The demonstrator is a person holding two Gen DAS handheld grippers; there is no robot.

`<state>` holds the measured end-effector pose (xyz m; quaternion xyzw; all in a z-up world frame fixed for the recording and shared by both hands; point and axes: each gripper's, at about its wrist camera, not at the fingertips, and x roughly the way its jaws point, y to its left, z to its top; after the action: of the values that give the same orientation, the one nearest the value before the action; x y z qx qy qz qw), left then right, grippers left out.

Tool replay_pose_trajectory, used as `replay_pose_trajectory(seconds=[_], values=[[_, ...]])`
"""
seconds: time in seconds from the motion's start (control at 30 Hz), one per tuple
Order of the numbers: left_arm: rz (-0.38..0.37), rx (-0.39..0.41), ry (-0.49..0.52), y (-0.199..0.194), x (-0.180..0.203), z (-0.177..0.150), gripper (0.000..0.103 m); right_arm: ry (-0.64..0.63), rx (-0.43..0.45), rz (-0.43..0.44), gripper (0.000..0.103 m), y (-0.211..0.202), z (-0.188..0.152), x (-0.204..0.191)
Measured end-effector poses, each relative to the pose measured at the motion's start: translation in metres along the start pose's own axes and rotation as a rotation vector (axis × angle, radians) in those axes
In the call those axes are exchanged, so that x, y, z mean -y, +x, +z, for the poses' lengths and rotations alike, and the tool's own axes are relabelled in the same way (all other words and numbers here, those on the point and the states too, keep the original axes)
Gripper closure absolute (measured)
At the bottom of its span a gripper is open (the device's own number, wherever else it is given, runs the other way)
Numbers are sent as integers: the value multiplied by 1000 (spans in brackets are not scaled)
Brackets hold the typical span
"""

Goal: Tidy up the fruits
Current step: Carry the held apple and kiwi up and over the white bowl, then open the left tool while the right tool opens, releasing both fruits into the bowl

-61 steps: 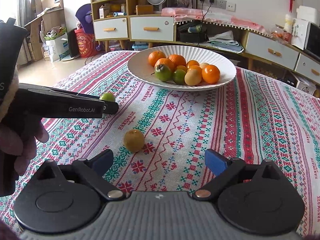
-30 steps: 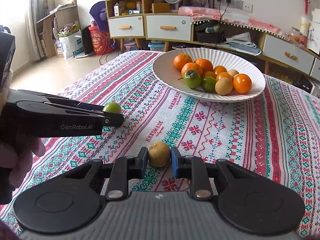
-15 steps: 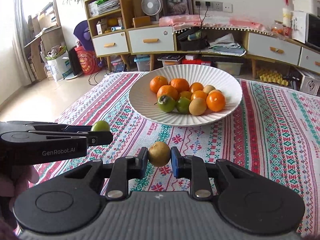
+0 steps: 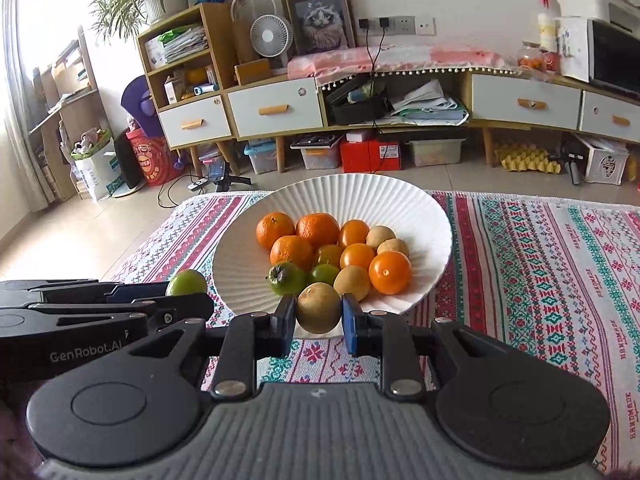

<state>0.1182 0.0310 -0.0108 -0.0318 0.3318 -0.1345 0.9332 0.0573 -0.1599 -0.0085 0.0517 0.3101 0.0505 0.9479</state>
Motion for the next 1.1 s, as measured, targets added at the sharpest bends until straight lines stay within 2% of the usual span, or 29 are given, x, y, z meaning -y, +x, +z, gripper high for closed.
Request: replay_pose_trajectory(seconds=[0.27, 0.77, 1.1], values=[[5, -42, 99, 27, -5, 13, 70, -36, -24, 11, 81, 14, 0, 1], [-5, -49, 172, 36, 4, 9, 70, -61, -49, 6, 81, 19, -3, 4], [15, -23, 164, 25, 3, 8, 55, -53, -33, 11, 73, 12, -1, 6]])
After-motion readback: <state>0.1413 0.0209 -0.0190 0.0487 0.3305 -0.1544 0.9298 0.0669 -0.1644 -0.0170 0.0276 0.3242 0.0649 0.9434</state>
